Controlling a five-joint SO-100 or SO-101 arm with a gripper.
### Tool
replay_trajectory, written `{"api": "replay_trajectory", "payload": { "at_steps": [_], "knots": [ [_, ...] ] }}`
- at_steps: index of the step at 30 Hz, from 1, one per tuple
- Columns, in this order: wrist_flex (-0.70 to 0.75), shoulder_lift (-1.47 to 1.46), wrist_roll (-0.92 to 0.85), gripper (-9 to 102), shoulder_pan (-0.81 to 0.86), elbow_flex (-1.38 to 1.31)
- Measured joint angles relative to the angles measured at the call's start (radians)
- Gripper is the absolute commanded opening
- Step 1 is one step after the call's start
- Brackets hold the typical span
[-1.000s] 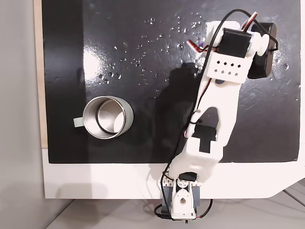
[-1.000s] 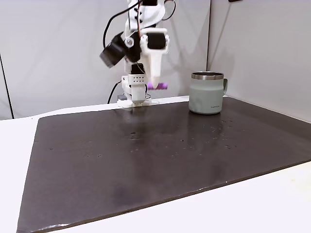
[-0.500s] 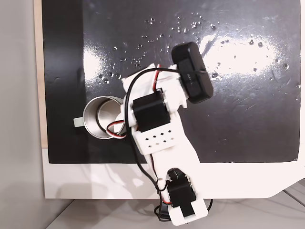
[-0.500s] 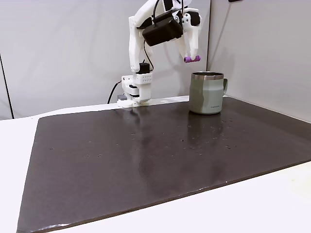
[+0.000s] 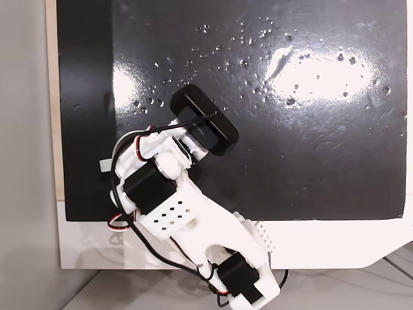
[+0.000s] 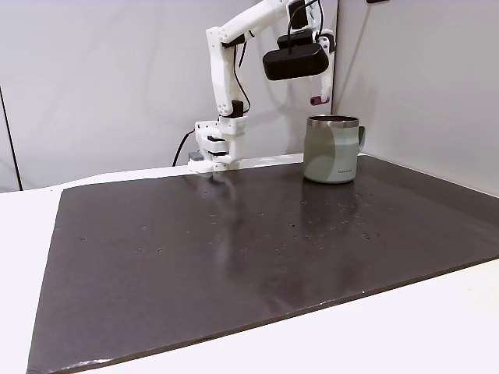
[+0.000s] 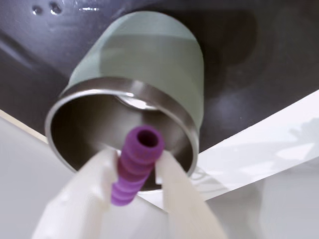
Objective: Grasp a pengrip and put it in the cup.
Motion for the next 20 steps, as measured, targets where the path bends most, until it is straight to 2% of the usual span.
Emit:
{"api": "replay_trajectory", "payload": {
  "at_steps": [3, 4, 7, 9, 20],
  "knots": [
    [0.0, 0.0, 0.002, 0, -0.011, 0.002],
    [0.0, 0.0, 0.002, 3, -0.014, 0.002],
    [0.0, 0.0, 0.002, 28, -0.023, 0.006],
    [0.0, 0.0, 0.002, 38, -0.023, 0.012],
    [0.0, 0.0, 0.002, 38, -0.023, 0.012]
  ]
}}
